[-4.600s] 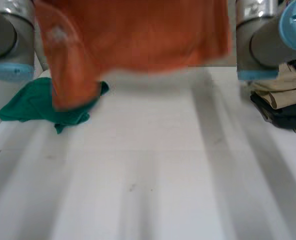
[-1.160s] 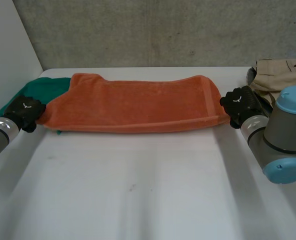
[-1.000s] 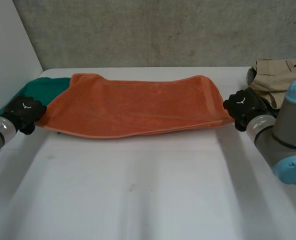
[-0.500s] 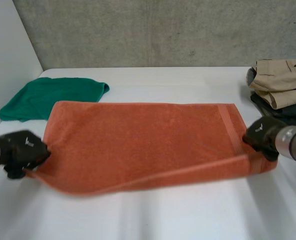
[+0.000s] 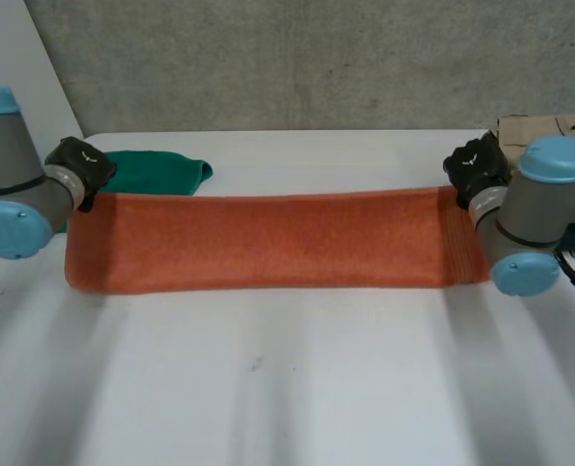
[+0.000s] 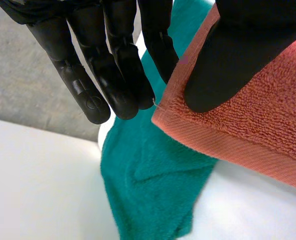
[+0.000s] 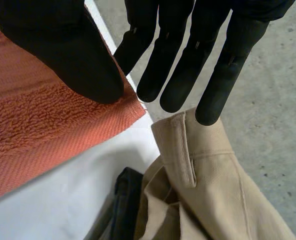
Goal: Fold the laundry.
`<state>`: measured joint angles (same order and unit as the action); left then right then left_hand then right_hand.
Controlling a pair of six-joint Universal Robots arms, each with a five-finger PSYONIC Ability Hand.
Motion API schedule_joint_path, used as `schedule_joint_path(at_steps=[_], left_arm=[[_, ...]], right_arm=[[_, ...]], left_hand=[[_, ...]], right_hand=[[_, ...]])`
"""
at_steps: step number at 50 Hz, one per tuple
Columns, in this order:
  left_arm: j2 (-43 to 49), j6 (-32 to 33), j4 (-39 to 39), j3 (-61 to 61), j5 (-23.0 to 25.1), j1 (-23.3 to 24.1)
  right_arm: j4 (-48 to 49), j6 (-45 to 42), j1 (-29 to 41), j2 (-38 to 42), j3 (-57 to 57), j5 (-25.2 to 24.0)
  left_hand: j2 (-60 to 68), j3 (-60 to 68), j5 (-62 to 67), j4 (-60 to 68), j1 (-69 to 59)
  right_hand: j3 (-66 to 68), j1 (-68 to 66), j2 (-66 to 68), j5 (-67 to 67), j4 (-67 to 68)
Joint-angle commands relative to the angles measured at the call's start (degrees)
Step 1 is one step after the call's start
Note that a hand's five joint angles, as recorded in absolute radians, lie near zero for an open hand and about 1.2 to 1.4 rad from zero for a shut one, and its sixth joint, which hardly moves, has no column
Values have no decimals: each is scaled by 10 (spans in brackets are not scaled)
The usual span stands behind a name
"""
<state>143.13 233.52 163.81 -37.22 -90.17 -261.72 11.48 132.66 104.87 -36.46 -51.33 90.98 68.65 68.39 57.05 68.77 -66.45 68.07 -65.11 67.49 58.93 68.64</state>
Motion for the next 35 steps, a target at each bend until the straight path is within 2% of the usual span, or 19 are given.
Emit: schedule_joint_path(at_steps=[1, 9, 23, 24, 25, 26, 28, 35], left_arm=[[62, 3, 12, 78, -11, 16], [105, -4, 65, 122, -2, 23], [139, -20, 77, 146, -2, 33], [139, -22, 82, 145, -3, 35], [137, -25, 90, 138, -4, 38], [135, -26, 94, 132, -6, 40], [124, -31, 106, 116, -12, 44], [73, -45, 151, 39, -25, 35]], right_arm=[[24, -4, 10, 71, 85, 3], [42, -19, 12, 151, 182, 8], [75, -26, 7, 211, 236, 3], [80, -27, 9, 213, 236, 2], [90, -28, 10, 216, 235, 5], [92, -28, 10, 218, 234, 2], [97, -37, 12, 221, 231, 3], [102, -28, 8, 194, 195, 11]], left_hand=[[114, 116, 129, 112, -136], [114, 116, 129, 112, -136], [114, 116, 129, 112, -136], [19, 21, 35, 18, -41], [-272, -269, -256, -273, 250], [-395, -392, -379, -396, 373], [-586, -584, -571, -588, 564], [-586, -584, -571, -588, 564]], right_hand=[[119, -149, 125, 111, 114], [119, -149, 125, 111, 114], [117, -147, 123, 109, 112], [-97, 68, -92, -106, -103], [-528, 498, -522, -536, -533], [-581, 551, -575, -589, -586], [-581, 551, -575, -589, -586], [-581, 551, -575, -589, -586]])
